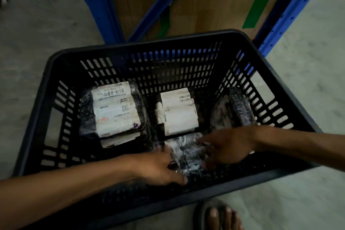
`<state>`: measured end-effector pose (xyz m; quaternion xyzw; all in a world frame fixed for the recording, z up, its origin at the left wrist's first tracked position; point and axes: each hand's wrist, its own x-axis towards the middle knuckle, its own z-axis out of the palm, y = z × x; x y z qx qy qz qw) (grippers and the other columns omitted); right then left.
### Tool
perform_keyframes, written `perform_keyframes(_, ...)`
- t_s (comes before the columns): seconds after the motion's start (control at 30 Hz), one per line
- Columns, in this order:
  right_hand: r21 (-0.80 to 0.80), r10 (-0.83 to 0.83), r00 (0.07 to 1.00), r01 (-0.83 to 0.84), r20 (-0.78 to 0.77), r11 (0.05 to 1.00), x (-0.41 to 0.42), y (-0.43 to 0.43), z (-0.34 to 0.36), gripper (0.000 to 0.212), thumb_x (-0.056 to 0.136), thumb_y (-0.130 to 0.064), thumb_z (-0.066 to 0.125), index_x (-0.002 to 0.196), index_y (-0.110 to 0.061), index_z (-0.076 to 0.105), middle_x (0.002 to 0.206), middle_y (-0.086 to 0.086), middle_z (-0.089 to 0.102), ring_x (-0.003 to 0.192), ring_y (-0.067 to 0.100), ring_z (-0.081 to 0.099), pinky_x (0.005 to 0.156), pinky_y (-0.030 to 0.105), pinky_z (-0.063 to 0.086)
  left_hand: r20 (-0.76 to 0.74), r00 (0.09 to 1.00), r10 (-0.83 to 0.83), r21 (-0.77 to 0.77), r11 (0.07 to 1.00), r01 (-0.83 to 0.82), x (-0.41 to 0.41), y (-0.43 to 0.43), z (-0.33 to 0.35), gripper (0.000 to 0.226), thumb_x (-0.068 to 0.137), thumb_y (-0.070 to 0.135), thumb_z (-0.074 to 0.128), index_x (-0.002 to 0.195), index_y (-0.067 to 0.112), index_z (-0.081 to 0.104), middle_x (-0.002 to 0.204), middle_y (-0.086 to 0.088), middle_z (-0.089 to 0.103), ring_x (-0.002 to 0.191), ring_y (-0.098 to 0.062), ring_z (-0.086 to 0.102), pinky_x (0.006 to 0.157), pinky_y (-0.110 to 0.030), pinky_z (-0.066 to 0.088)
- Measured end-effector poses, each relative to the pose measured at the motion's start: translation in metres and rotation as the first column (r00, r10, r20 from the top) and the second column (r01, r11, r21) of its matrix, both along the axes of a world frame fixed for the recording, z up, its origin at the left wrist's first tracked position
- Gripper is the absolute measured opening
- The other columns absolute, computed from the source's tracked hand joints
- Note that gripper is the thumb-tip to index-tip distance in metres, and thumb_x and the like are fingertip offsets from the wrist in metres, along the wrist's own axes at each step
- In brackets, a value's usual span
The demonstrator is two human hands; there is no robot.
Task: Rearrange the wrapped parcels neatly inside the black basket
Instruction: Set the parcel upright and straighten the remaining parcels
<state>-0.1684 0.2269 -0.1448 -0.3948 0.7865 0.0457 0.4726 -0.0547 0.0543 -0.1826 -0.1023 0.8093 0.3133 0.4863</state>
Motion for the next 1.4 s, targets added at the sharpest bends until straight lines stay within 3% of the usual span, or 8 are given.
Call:
perform_keyframes(0.13,0.066,-0.045,0.998,0.047,-0.045,0.997,0.014,0.007,0.001,0.082,0.09,-0.041,0.067,0.156,-0.022,0.023,0.159,0.009,0.038,0.121,0.014,0.059,0.108,0.026,0.038,0.073,0.911,0.407,0.081,0.908,-0.412,0.008,0.026,-0.005,0.098,0.084,0.043,0.07,0.159,0.024,0.01,0.163,-0.003,0.026,0.121,-0.012,0.042,0.061,-0.002,0.041)
perform_keyframes(0.27,-0.023,-0.172,0.983,0.171,-0.071,0.985,0.009,0.012,0.003,0.077,0.083,-0.032,0.076,0.15,-0.021,0.04,0.151,0.003,0.05,0.134,0.018,0.052,0.107,0.022,0.039,-0.003,0.829,0.559,0.079,0.827,-0.557,0.003,0.042,-0.011,0.063,0.078,0.016,0.078,0.135,0.014,0.05,0.125,-0.005,0.06,0.103,-0.018,0.055,0.078,-0.021,0.046)
perform_keyframes(0.5,-0.123,-0.436,0.854,0.483,0.284,0.867,-0.022,0.029,0.021,0.042,0.062,0.001,0.089,0.095,-0.02,0.075,0.092,0.003,0.081,0.091,0.021,0.076,0.085,0.038,0.06,-0.169,0.773,0.612,0.181,0.79,-0.586,-0.007,-0.002,0.022,0.053,0.057,0.019,0.094,0.106,0.022,0.073,0.101,0.006,0.076,0.104,-0.015,0.069,0.074,-0.017,0.05)
perform_keyframes(0.73,-0.393,-0.685,0.587,0.806,0.432,0.443,-0.074,0.013,0.048,0.055,0.061,-0.062,0.082,0.103,-0.027,0.078,0.1,-0.008,0.081,0.096,0.01,0.075,0.075,0.027,0.052,-0.474,0.549,0.688,0.266,0.707,-0.655,-0.037,-0.011,0.058,0.099,0.055,0.085,0.064,0.111,0.004,0.073,0.114,-0.016,0.074,0.099,-0.031,0.074,0.088,-0.042,0.056)
perform_keyframes(0.97,-0.221,-0.8,0.182,0.973,0.572,0.063,-0.102,-0.04,-0.004,0.042,0.087,-0.043,0.07,0.098,-0.002,0.067,0.069,0.009,0.079,0.058,0.027,0.076,0.054,0.045,0.064,-0.289,0.33,0.899,0.315,0.415,-0.854,-0.103,0.001,0.04,0.077,0.084,0.055,0.064,0.142,0.007,0.047,0.128,-0.007,0.058,0.108,-0.027,0.062,0.082,-0.028,0.048)
perform_keyframes(1.1,-0.276,-0.798,0.348,0.932,0.492,0.236,-0.089,-0.045,-0.049,0.052,0.09,-0.02,0.072,0.133,0.001,0.055,0.11,0.015,0.075,0.086,0.023,0.076,0.074,0.034,0.063,-0.367,0.459,0.809,0.183,0.546,-0.817,-0.108,0.0,0.0,0.049,0.092,0.028,0.063,0.133,0.004,0.052,0.129,-0.001,0.058,0.111,-0.025,0.059,0.093,-0.032,0.051)
perform_keyframes(1.23,-0.364,-0.713,0.577,0.813,0.398,0.455,-0.072,-0.04,-0.075,0.102,0.099,-0.026,0.057,0.152,-0.01,-0.028,0.153,0.01,0.045,0.136,0.027,0.049,0.105,0.028,0.042,-0.496,0.534,0.685,0.077,0.647,-0.759,-0.1,0.007,-0.027,0.047,0.097,0.02,0.056,0.141,0.008,0.045,0.138,-0.009,0.058,0.126,-0.029,0.056,0.105,-0.033,0.047)
perform_keyframes(1.4,-0.437,-0.692,0.595,0.794,0.41,0.423,-0.081,-0.037,-0.086,0.105,0.096,-0.027,0.061,0.153,-0.018,-0.027,0.153,0.007,0.048,0.133,0.025,0.053,0.111,0.038,0.045,-0.564,0.467,0.681,0.11,0.622,-0.775,-0.095,0.006,-0.033,0.051,0.097,0.021,0.056,0.143,0.006,0.04,0.14,-0.014,0.051,0.126,-0.028,0.052,0.105,-0.033,0.044)
